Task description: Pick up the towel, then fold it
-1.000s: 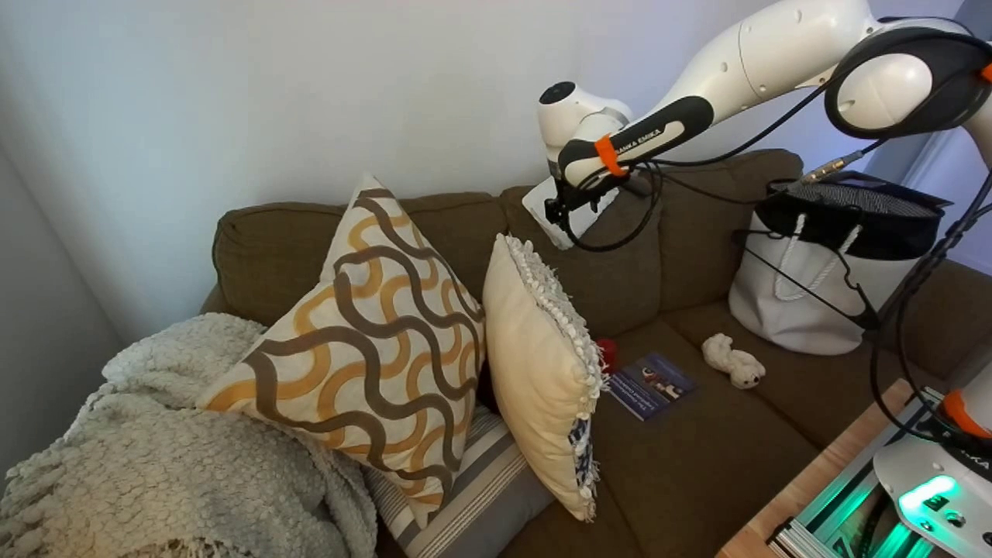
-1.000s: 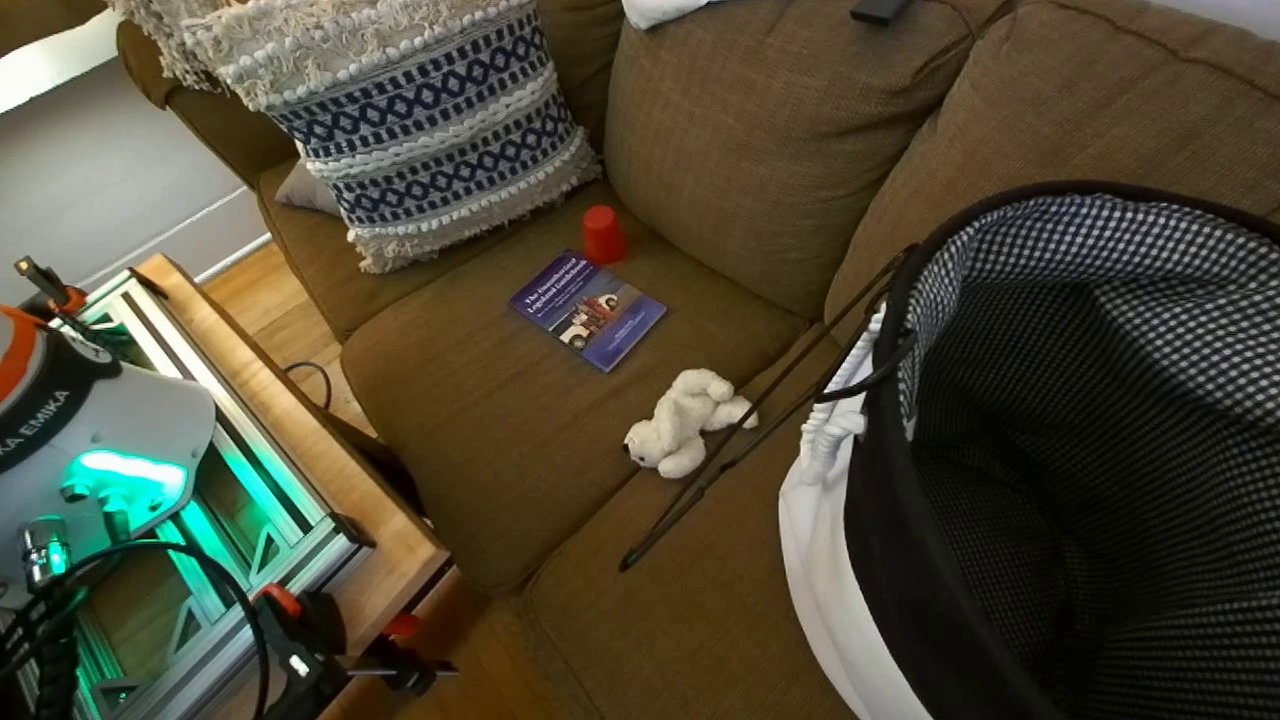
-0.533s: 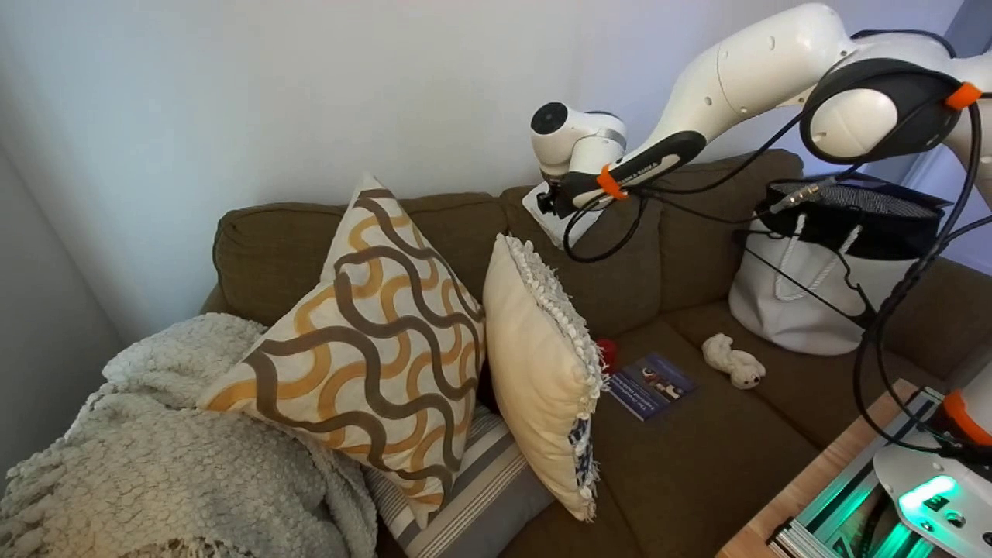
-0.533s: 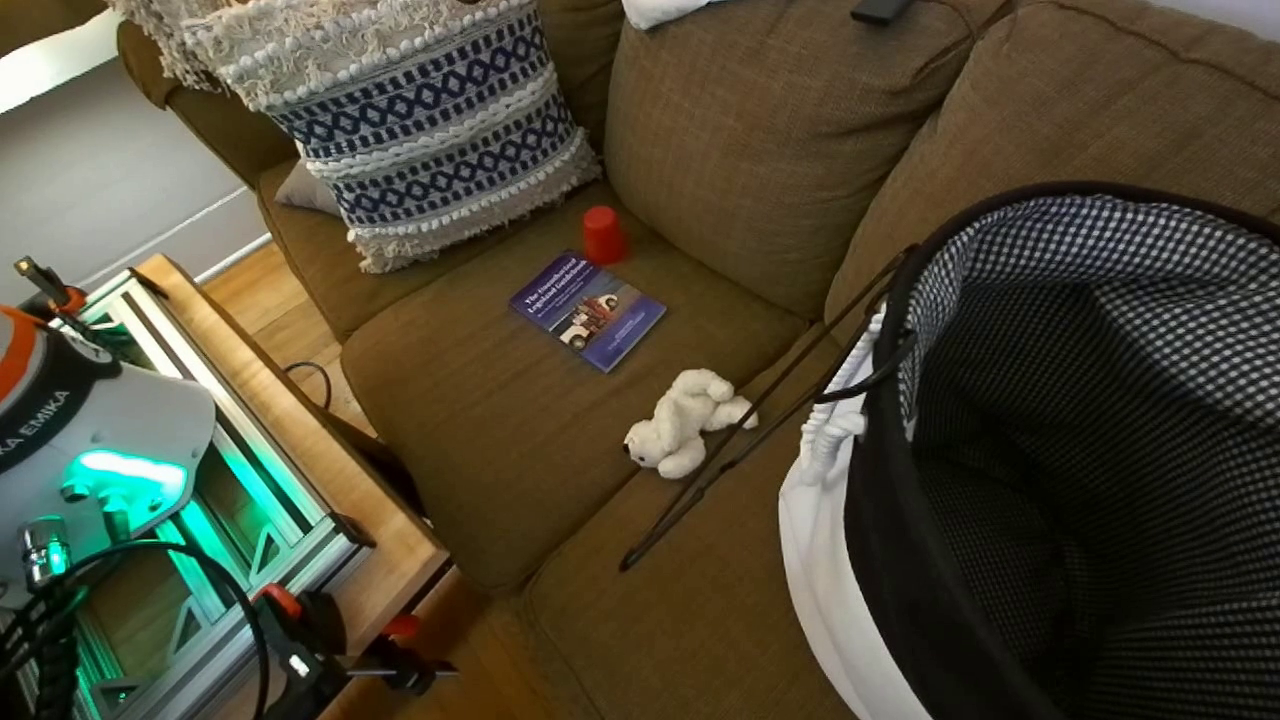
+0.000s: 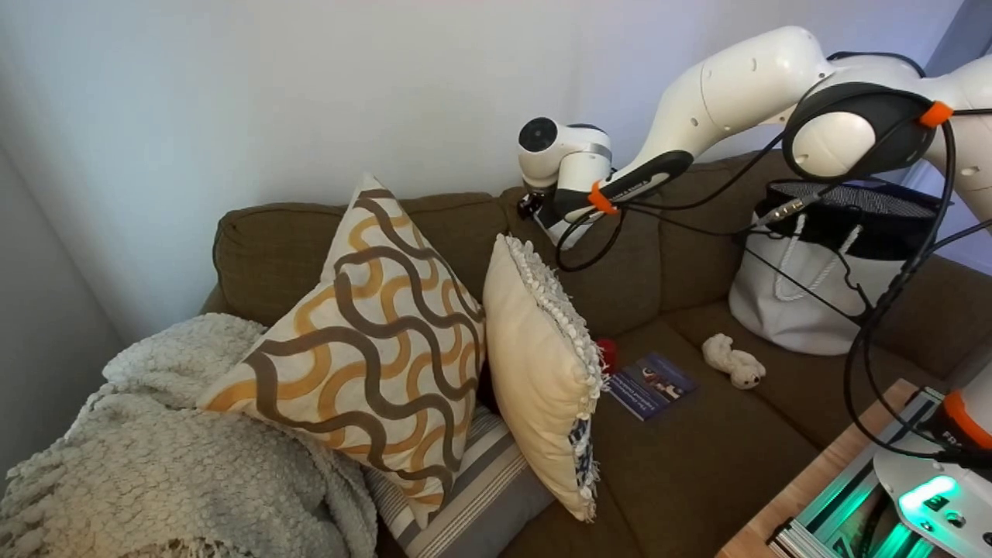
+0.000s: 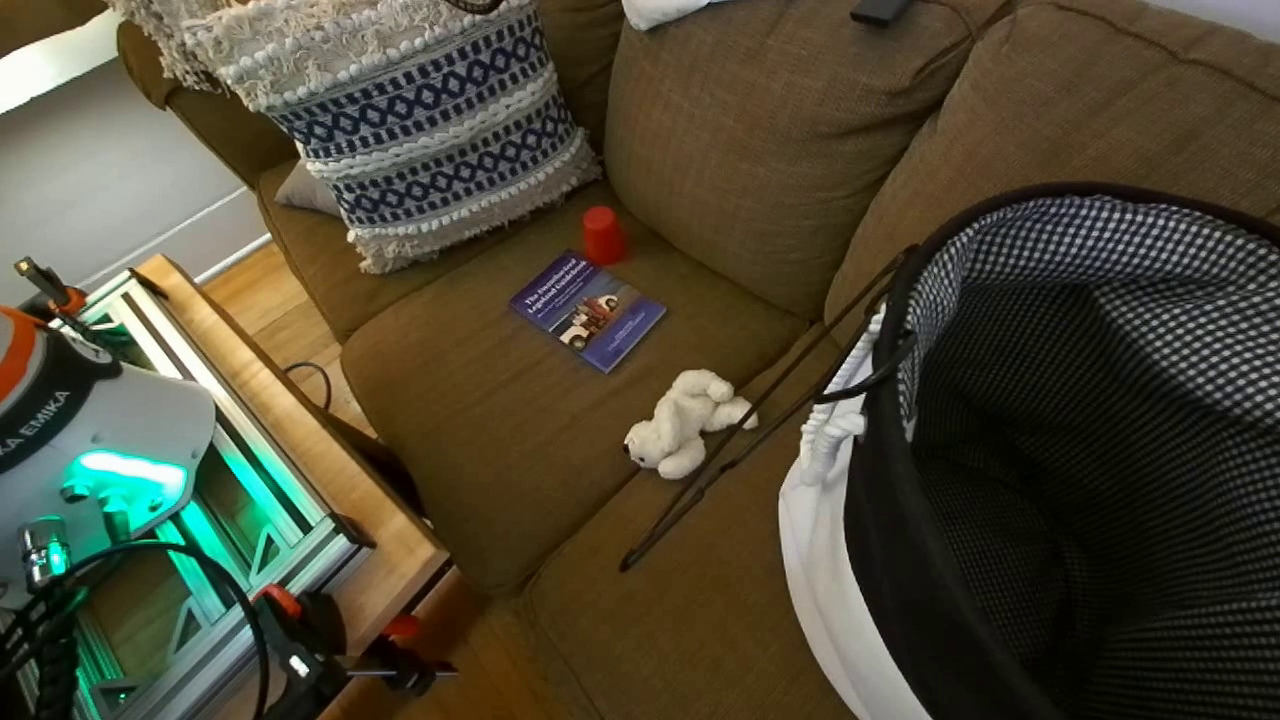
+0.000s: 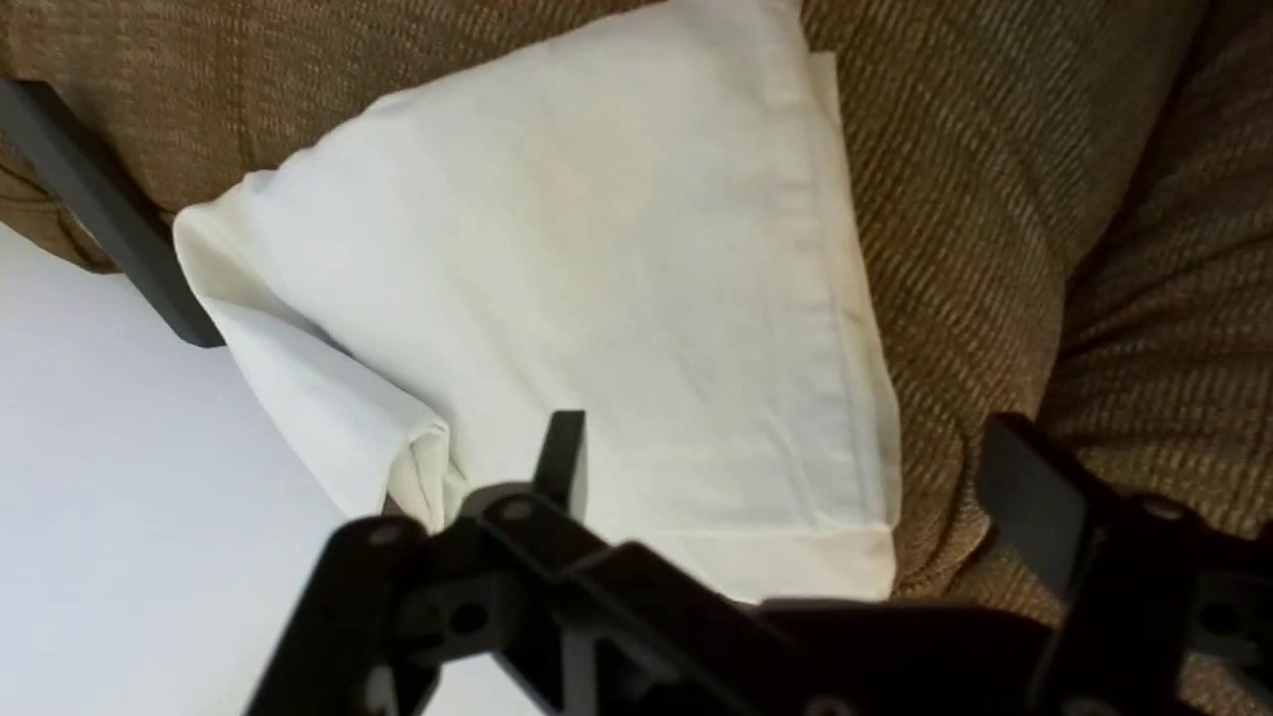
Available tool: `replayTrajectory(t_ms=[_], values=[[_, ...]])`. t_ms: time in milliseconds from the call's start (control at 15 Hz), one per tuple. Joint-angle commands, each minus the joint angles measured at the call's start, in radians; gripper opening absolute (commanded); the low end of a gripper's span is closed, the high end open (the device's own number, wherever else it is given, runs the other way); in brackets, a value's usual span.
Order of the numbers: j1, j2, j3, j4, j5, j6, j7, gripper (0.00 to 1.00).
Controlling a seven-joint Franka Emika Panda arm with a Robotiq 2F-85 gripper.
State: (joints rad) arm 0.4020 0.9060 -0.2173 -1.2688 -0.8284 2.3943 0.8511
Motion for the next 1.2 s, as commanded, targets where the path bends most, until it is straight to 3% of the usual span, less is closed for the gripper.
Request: replayTrajectory(t_ms=[0,133,533,600,667,1133], values=[[-0.039,0.051,0.04,0.04,-0.009,0.017,-0.116,1.0],[-0.05,0.078,0.052,0.05,0.0,0.013,-0.186,1.0],[-0.025,0.173,-0.028,0.138,-0.032,-0.064,-0.168,1.0],[-0.024,0.184,-0.035,0.151,-0.035,-0.078,-0.169,0.75],[-0.023,0.196,-0.04,0.167,-0.039,-0.091,-0.168,0.74],[-0.02,0.216,-0.043,0.219,-0.059,-0.144,-0.161,0.19]])
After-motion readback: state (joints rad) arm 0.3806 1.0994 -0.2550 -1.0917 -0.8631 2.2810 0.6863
